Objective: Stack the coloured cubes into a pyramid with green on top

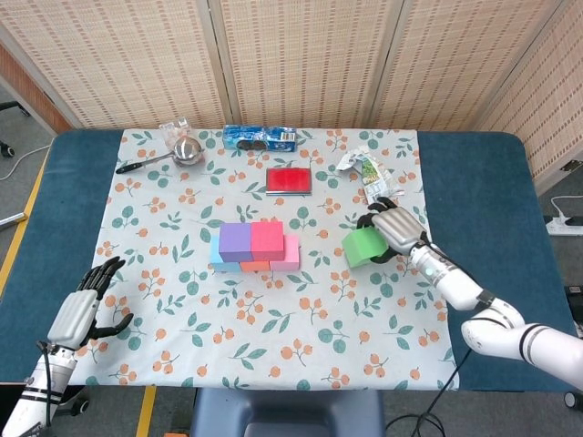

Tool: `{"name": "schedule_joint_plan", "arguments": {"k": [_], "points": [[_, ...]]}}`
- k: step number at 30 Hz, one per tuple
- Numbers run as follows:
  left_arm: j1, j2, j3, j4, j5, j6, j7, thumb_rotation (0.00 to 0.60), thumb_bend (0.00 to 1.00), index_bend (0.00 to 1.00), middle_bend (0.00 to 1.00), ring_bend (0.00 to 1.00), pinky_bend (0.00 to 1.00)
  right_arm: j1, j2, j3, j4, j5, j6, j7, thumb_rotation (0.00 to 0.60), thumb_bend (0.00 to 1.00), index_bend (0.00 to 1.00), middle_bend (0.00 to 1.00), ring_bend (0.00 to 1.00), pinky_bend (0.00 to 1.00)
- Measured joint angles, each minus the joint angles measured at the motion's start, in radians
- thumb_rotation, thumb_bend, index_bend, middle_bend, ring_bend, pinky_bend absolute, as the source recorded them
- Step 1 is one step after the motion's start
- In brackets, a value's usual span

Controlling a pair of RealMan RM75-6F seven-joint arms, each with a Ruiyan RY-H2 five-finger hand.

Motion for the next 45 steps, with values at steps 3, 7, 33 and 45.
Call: {"name": "schedule_joint_plan", "arguments": {"k": [3, 7, 33, 45], "points": [[0.007, 0.0, 0.001, 0.011, 0.001, 0.003, -0.015, 0.6, 0.31, 0.0, 0.0, 0.0, 0.0, 0.024, -0.021, 0.009, -0.018, 0.057, -0.019, -0.095, 0.6, 0.14, 0.41, 0.41, 0.13, 0.0], [0.014, -0.001, 0.002, 0.027, 0.006, 0.004, -0.037, 0.6, 0.31, 0.0, 0.0, 0.0, 0.0, 0.056, -0.054, 0.015, -0.036, 0.17, -0.041, -0.22, 0.6, 0.14, 0.36, 0.41, 0.12, 0.0], [0.047, -0.007, -0.006, 0.029, 0.022, 0.036, -0.036, 0.6, 0.31, 0.0, 0.0, 0.0, 0.0, 0.102, -0.052, -0.056, -0.013, -0.042, -0.054, -0.188, 0.6, 0.03, 0.11, 0.09, 0.0, 0.0], [0.049, -0.009, -0.012, 0.03, 0.015, 0.023, -0.047, 0.6, 0.31, 0.0, 0.0, 0.0, 0.0, 0.116, -0.123, -0.139, 0.182, -0.298, 0.046, 0.085, 0.6, 0.03, 0.24, 0.13, 0.0, 0.0]]}}
